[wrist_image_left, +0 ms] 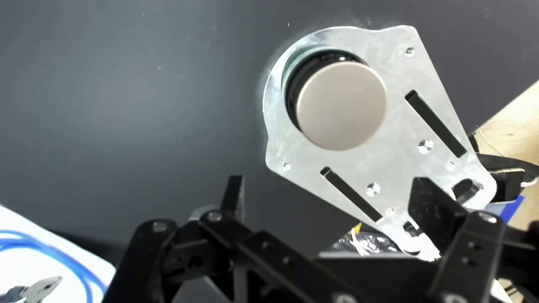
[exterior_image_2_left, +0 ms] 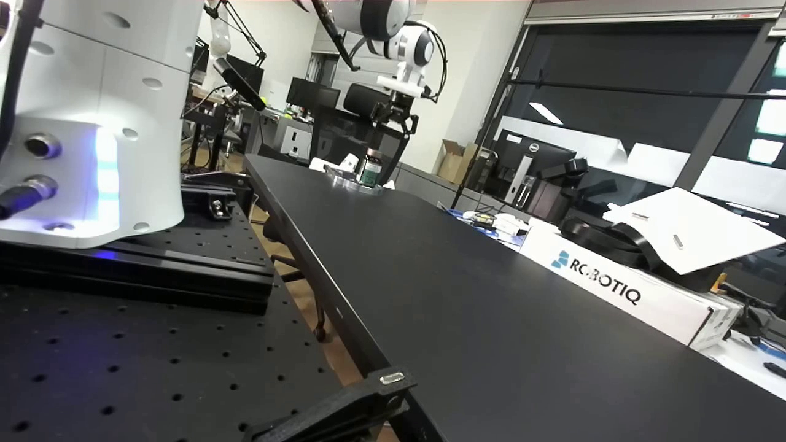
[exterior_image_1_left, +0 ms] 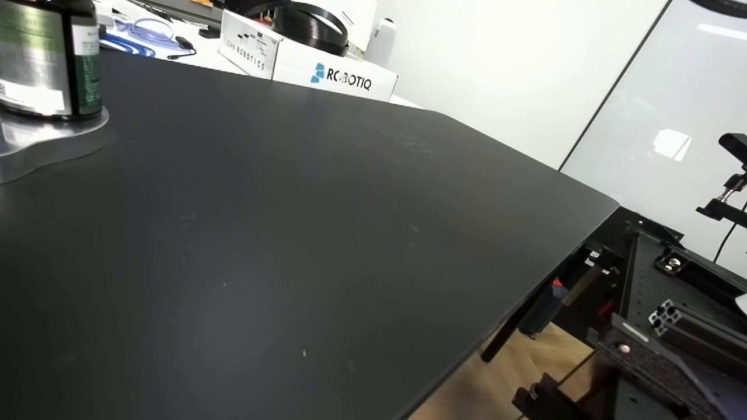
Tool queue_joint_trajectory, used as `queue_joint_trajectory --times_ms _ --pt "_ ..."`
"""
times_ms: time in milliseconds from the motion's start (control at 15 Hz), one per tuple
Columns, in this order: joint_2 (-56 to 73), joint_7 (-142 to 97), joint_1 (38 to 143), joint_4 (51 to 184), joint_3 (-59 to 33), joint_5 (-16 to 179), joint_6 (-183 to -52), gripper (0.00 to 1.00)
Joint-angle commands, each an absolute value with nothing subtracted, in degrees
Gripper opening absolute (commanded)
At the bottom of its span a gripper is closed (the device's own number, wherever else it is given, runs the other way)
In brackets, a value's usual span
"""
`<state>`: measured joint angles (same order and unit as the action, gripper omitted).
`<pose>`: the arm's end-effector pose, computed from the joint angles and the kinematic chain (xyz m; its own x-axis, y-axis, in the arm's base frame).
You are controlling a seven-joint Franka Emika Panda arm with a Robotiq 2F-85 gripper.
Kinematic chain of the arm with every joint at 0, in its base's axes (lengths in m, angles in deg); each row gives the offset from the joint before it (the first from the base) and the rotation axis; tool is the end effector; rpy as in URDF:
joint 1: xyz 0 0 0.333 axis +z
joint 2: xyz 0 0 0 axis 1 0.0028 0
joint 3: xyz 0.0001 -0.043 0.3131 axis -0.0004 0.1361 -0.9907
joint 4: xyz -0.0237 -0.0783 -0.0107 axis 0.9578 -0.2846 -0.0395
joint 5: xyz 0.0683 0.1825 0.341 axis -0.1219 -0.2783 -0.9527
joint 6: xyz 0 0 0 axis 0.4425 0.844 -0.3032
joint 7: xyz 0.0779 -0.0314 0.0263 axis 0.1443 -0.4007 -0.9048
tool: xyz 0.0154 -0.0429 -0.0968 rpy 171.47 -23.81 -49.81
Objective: Put the bottle on the silver thing
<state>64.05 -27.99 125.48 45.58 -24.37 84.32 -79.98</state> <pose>0.6430 0.4921 0.3211 0.7715 0.6307 0.0842 0.6344 -0.7726 -0.0252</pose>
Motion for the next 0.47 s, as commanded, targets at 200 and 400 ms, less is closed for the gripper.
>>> queue_joint_trajectory --times_ms 200,400 --pt "57.95 -28.40 125.69 46.57 -22.62 83.24 -79.54 1.00" --pt "56.33 -28.77 125.67 46.85 -22.60 83.30 -78.13 1.00"
